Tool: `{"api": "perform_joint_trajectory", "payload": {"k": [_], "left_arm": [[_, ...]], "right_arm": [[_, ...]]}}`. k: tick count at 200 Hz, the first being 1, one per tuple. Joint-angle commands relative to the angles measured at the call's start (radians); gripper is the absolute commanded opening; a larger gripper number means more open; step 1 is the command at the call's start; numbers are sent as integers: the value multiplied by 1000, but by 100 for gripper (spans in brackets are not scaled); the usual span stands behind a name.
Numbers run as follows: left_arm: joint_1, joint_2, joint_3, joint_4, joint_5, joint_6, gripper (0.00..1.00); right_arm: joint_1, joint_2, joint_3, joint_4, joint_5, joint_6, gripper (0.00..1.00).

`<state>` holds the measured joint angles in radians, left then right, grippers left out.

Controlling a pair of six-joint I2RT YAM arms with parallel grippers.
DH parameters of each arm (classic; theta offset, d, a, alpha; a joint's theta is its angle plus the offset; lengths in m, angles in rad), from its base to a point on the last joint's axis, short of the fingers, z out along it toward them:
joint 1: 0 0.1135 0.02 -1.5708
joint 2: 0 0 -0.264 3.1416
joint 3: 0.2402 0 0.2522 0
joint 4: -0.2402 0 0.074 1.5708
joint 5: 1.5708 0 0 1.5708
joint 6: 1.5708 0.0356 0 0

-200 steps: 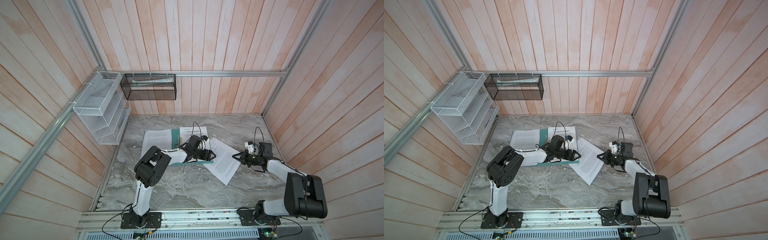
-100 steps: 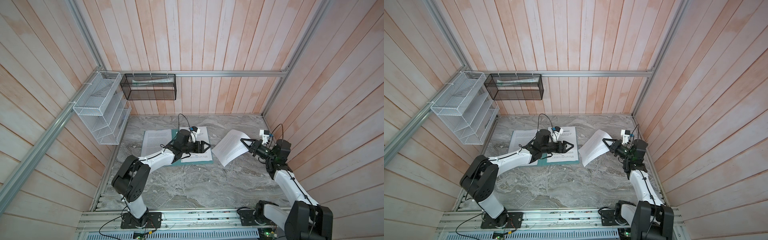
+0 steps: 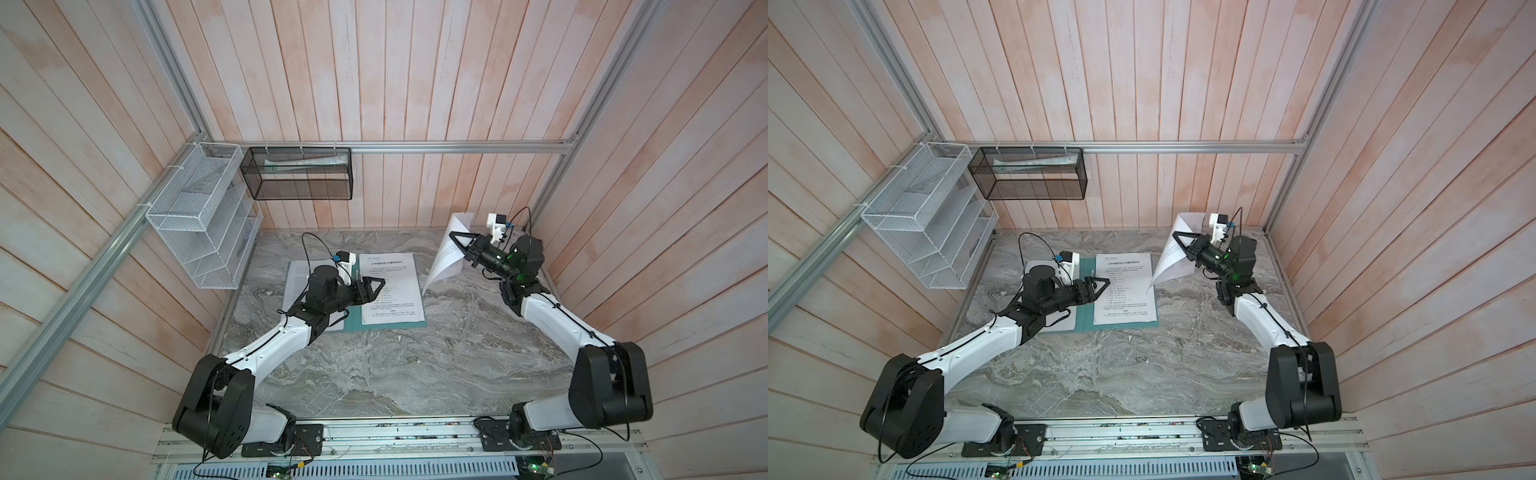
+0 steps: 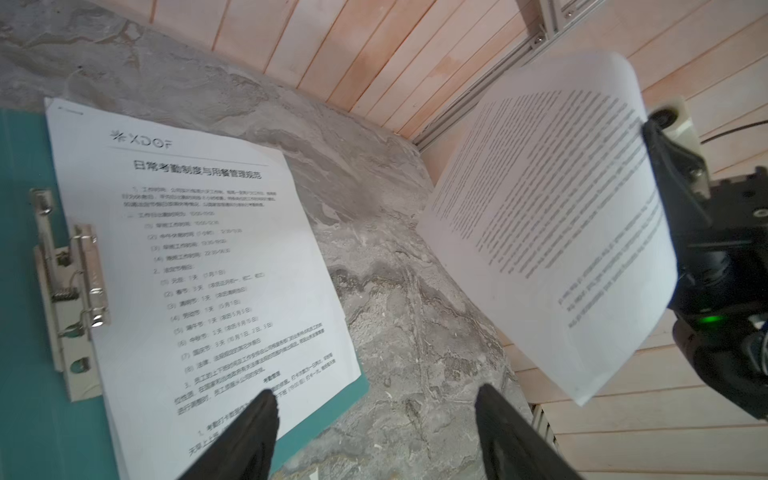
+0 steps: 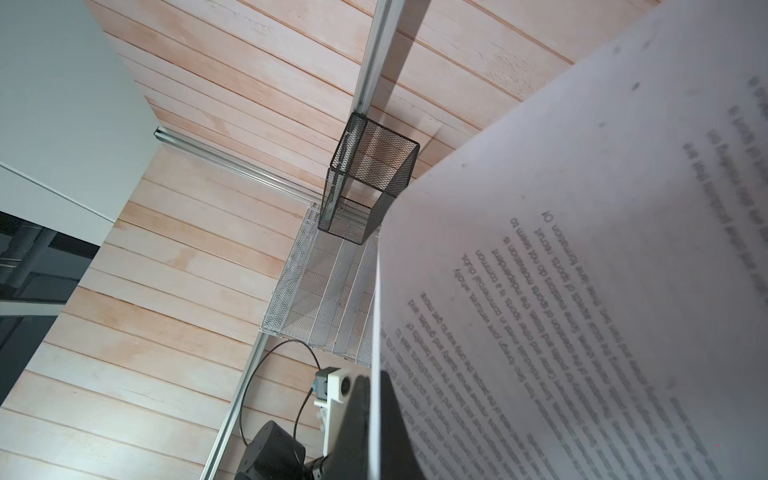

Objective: Put the files into the folder
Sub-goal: 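Raise the text sheet high and carry it over the teal folder with right gripper, then lower the text sheet onto the XDOF sheet while left gripper holds near the clip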

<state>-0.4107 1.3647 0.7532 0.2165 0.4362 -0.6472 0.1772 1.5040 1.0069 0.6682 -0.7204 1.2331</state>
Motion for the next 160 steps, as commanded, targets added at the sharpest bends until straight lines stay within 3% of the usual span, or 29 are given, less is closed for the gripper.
{"api": "perform_joint_trajectory", "payload": {"k": [1, 51, 116, 160], "left_arm": [[23, -42, -58, 10, -18, -14, 77], [82, -113, -133, 2, -25, -12, 77], [125, -174, -187, -20, -20, -9, 77], [127, -172, -199, -34, -27, -5, 77]], "right_arm": [[45, 80, 113, 109, 43, 20, 0], [100, 196, 182, 200, 103, 43, 0], [194, 162, -164, 228, 427, -6, 0], [303, 235, -236, 186, 613, 39, 0]]}}
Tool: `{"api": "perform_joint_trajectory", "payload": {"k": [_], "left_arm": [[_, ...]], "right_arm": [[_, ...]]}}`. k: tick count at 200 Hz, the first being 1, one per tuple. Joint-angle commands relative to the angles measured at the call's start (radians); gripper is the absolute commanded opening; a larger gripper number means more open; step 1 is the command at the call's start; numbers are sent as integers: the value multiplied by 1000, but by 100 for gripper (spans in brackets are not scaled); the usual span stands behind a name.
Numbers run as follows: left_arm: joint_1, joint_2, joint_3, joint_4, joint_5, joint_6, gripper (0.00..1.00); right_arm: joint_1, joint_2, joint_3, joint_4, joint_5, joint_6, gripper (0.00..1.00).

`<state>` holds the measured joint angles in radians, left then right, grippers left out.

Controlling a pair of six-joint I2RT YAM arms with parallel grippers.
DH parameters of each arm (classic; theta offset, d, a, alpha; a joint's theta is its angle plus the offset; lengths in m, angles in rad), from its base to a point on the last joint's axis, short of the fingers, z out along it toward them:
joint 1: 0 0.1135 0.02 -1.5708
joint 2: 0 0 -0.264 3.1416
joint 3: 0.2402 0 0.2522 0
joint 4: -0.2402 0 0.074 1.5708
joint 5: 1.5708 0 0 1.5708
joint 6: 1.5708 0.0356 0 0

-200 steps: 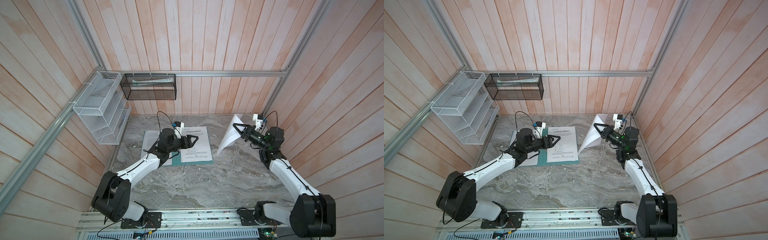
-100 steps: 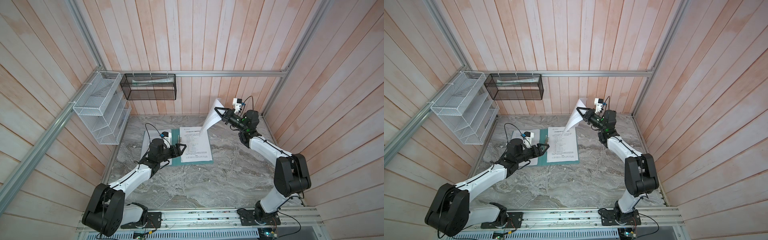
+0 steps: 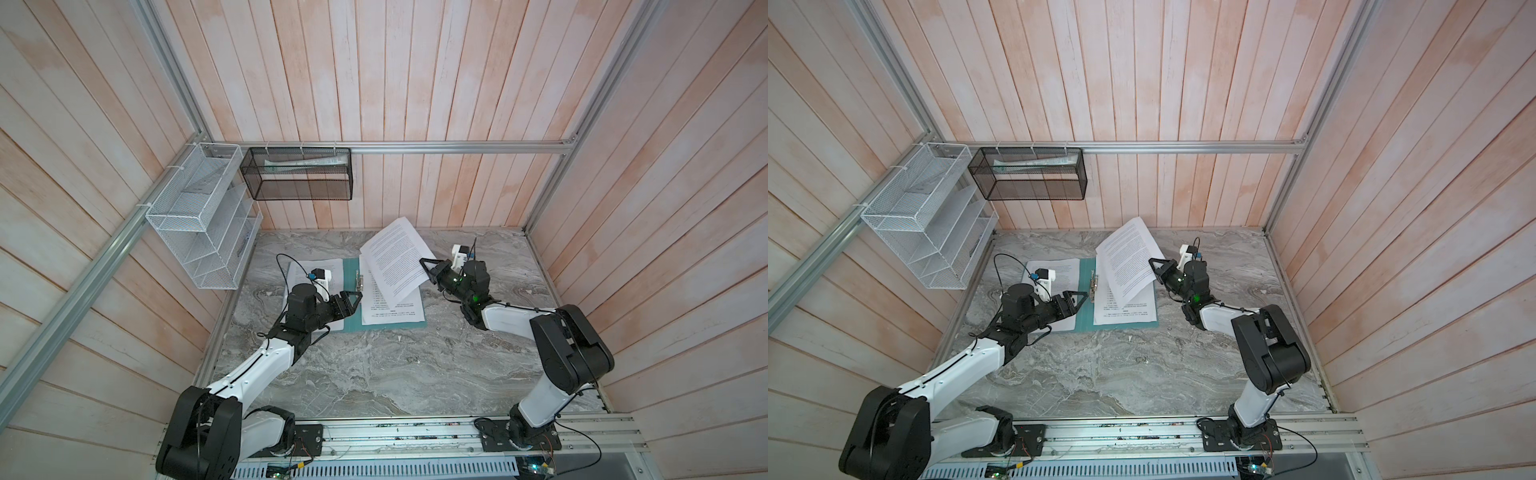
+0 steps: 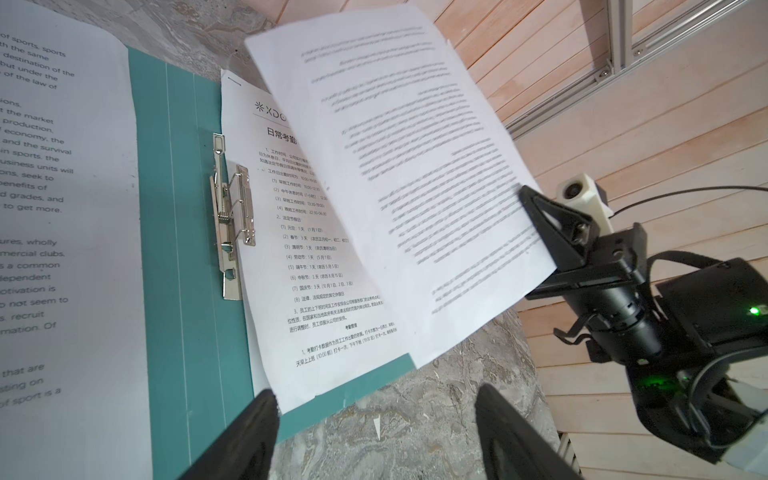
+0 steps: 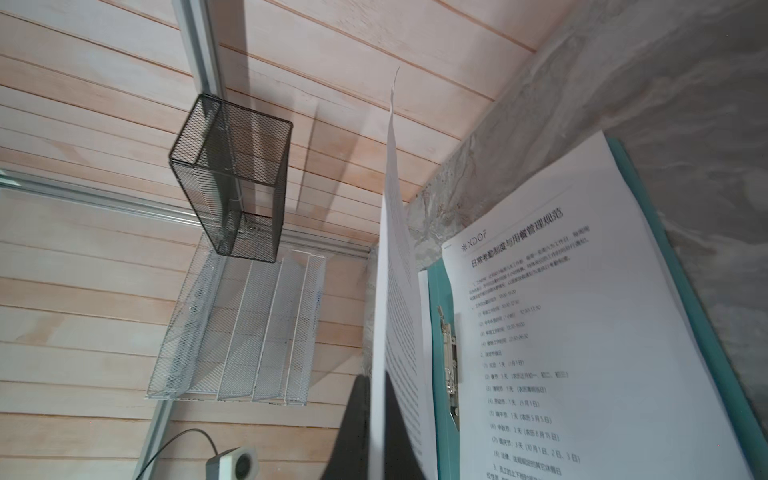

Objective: Put the files into the folder
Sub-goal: 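Lower the text sheet onto the XDOF sheet while left gripper holds near the clip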

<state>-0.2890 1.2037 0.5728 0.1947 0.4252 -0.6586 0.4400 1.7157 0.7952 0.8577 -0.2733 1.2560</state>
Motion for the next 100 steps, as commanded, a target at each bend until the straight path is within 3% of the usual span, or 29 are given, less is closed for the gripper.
{"api": "perform_joint_trajectory", "payload": {"k": [1, 100], "left_arm": [[5, -11, -19, -12, -16, 7, 77], [5, 6, -36, -1, -29, -1, 77]], "right_arm": [[42, 23, -25, -5, 170, 16, 0], [137, 24, -34, -214, 343, 104, 0]]}}
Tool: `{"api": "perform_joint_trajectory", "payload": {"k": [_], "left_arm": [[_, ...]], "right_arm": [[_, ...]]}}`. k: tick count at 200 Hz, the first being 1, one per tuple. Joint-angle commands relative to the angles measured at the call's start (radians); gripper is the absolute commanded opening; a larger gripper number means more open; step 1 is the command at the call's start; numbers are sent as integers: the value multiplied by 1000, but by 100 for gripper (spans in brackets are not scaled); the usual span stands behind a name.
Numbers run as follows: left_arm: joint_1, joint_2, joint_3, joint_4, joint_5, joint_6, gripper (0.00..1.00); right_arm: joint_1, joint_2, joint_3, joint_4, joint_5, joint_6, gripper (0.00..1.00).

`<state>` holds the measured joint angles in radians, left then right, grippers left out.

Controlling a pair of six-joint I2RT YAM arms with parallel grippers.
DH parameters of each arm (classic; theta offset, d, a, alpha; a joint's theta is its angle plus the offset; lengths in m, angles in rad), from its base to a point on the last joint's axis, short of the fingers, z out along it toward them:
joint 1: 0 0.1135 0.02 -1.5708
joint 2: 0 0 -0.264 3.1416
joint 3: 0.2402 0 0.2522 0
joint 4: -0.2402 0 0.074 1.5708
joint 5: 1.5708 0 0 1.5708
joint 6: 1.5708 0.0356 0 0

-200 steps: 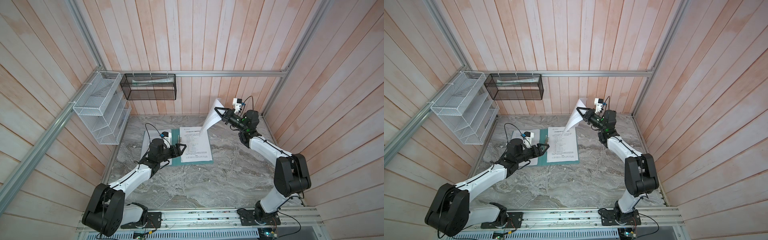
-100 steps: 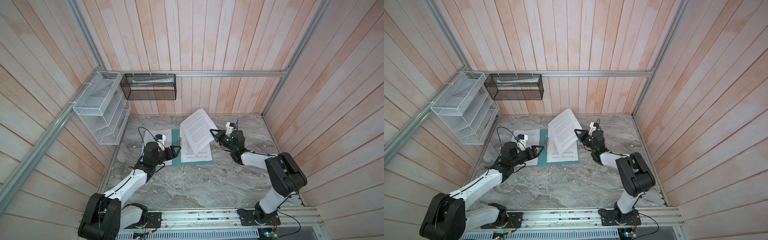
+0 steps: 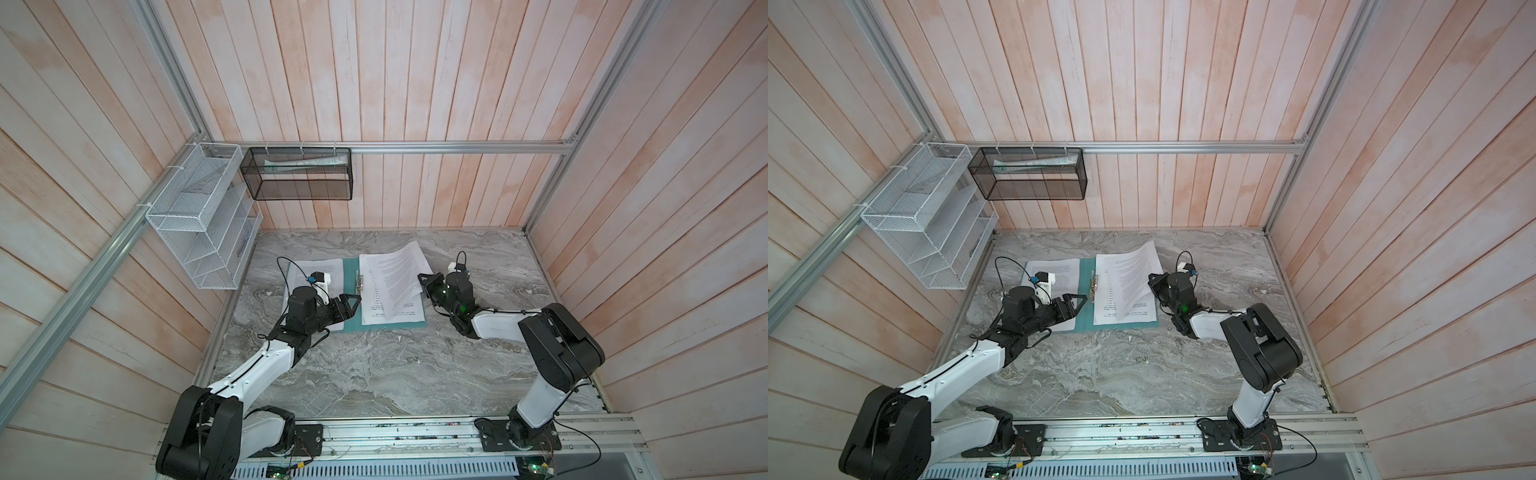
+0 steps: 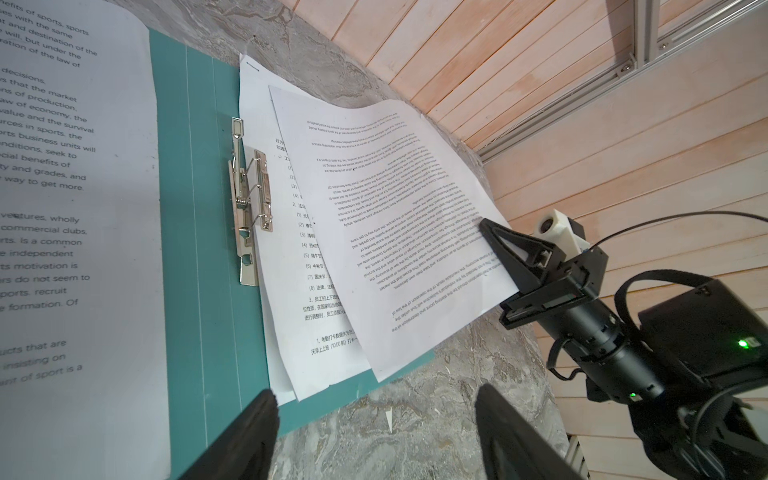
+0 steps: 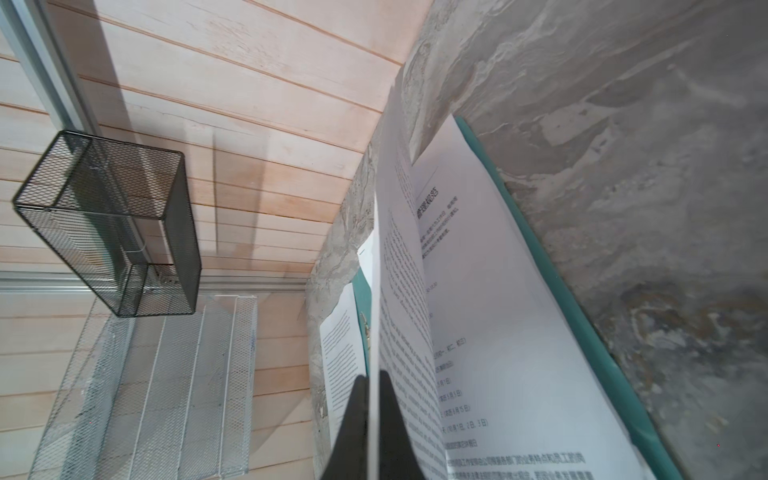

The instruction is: Put the files into the folder

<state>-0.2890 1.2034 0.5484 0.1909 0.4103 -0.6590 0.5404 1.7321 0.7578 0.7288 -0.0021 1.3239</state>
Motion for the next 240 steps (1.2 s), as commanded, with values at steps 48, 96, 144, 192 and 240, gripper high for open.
{"api": "perform_joint_trajectory", "payload": {"k": [48, 96, 144, 192, 240], "left_arm": [[5, -12, -37, 7, -27, -13, 77], [5, -33, -57, 2, -34, -17, 77], [5, -56, -60, -24, -48, -5, 77], [5, -70, -70, -23, -52, -4, 77], [5, -62, -74, -20, -54, -2, 77]], "right_arm": [[81, -7, -40, -177, 166, 178, 0], [108, -6, -3, -314, 235, 267, 0], [132, 60, 45, -316, 198, 285, 0], [151, 81, 77, -332, 197, 270, 0], [158, 105, 95, -322, 185, 270, 0]]}}
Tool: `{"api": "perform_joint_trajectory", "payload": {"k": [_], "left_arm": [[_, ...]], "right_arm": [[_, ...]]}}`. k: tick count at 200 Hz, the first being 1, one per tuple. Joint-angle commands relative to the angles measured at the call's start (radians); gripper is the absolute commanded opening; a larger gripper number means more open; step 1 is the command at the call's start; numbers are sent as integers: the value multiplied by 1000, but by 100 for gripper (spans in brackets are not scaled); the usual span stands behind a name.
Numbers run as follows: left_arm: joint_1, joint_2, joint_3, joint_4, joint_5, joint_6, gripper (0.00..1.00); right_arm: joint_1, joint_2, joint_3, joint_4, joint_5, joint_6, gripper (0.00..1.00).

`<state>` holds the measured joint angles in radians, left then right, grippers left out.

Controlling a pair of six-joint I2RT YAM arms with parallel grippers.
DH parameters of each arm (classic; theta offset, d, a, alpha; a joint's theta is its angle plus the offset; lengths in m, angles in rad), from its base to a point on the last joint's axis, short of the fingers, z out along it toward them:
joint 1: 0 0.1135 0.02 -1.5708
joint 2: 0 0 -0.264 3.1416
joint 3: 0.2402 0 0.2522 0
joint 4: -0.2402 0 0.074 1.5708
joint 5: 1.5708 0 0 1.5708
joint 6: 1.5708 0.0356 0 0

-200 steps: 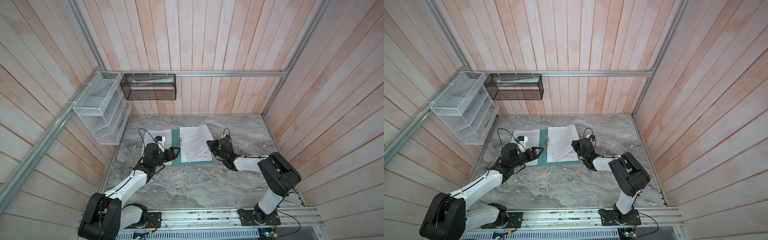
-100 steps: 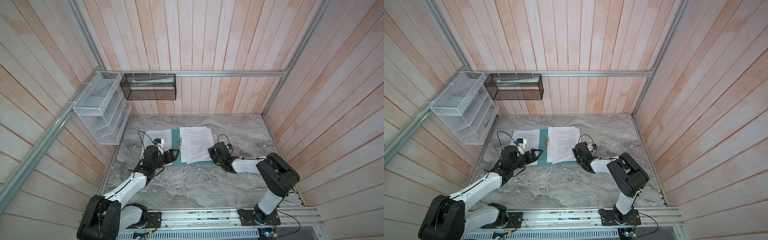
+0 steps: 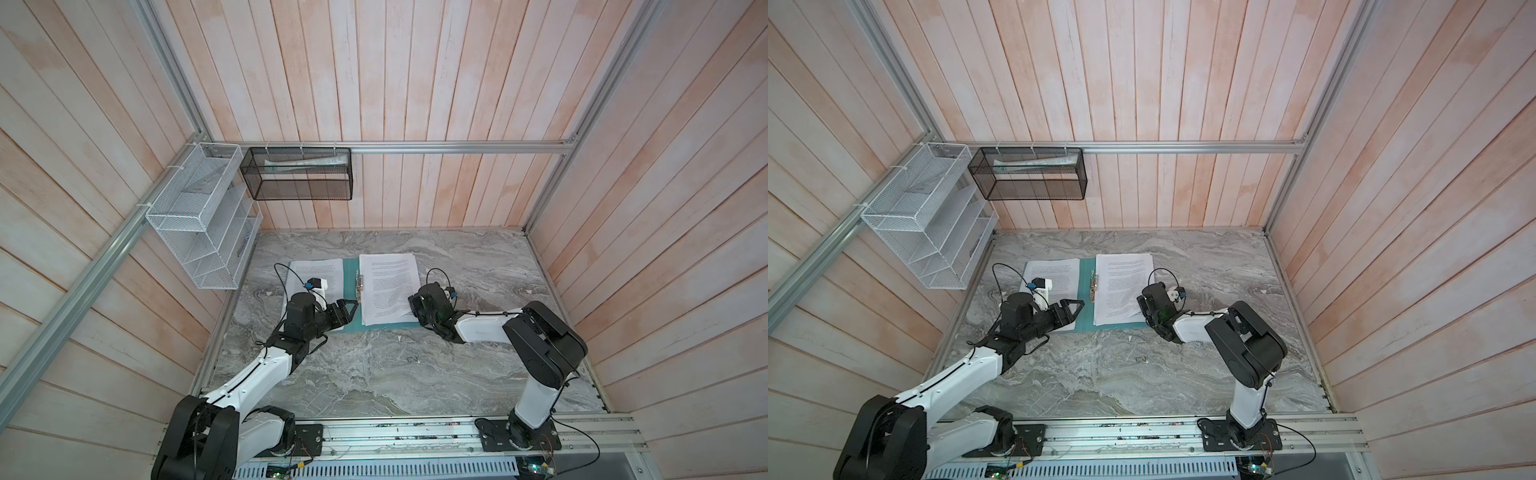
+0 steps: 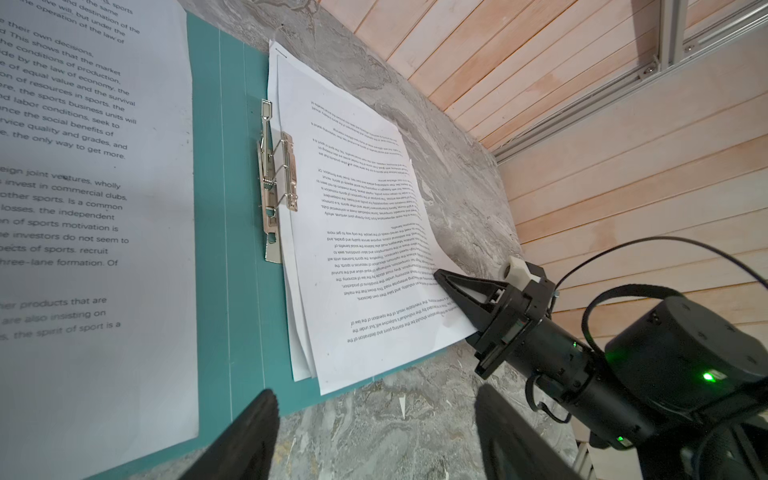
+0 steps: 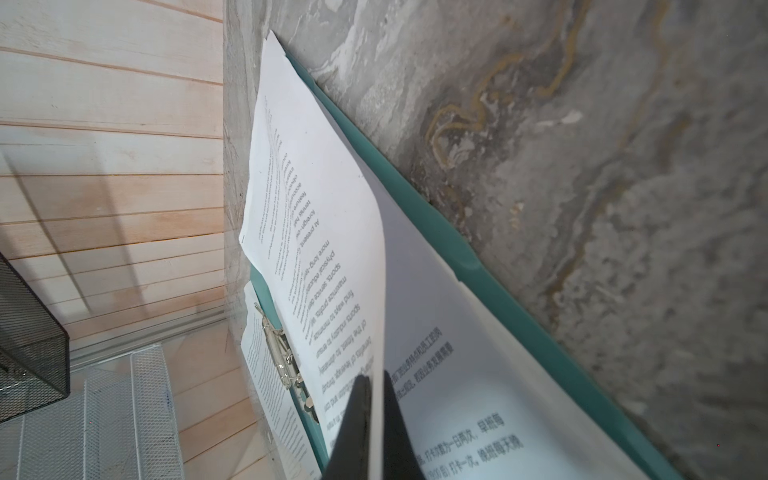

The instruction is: Put the files into the folder

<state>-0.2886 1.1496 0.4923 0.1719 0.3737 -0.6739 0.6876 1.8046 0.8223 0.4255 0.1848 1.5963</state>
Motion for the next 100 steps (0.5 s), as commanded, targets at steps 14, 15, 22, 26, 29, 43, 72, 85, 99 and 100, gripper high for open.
{"api": "perform_joint_trajectory", "payload": {"k": [14, 15, 22, 26, 29, 43, 72, 85, 99, 100], "left_arm": [[5, -10, -17, -7, -19, 14, 77], [5, -10, -17, -8, -18, 14, 77], [5, -12, -16, -10, -19, 16, 77], [5, -13, -17, -12, -20, 16, 77], [5, -14, -18, -14, -21, 16, 77], [5, -19, -20, -17, -25, 17, 77], [5, -19, -27, -15, -27, 19, 77], [5, -16, -30, -11, -25, 16, 77], [5, -13, -33, -5, -22, 16, 77], [5, -12, -34, -5, -22, 16, 77]], "right_arm": [[10, 41, 37, -21, -7, 12, 0], [10, 42, 38, -21, -7, 12, 0], [10, 44, 43, -26, -8, 12, 0], [10, 44, 45, -33, -7, 17, 0], [12, 45, 48, -39, -7, 20, 0], [12, 51, 56, -44, -15, 18, 0], [12, 55, 47, -8, -23, -10, 0], [12, 56, 48, 12, -32, -24, 0], [12, 59, 51, 28, -40, -45, 0], [12, 58, 52, 28, -40, -46, 0]]}}
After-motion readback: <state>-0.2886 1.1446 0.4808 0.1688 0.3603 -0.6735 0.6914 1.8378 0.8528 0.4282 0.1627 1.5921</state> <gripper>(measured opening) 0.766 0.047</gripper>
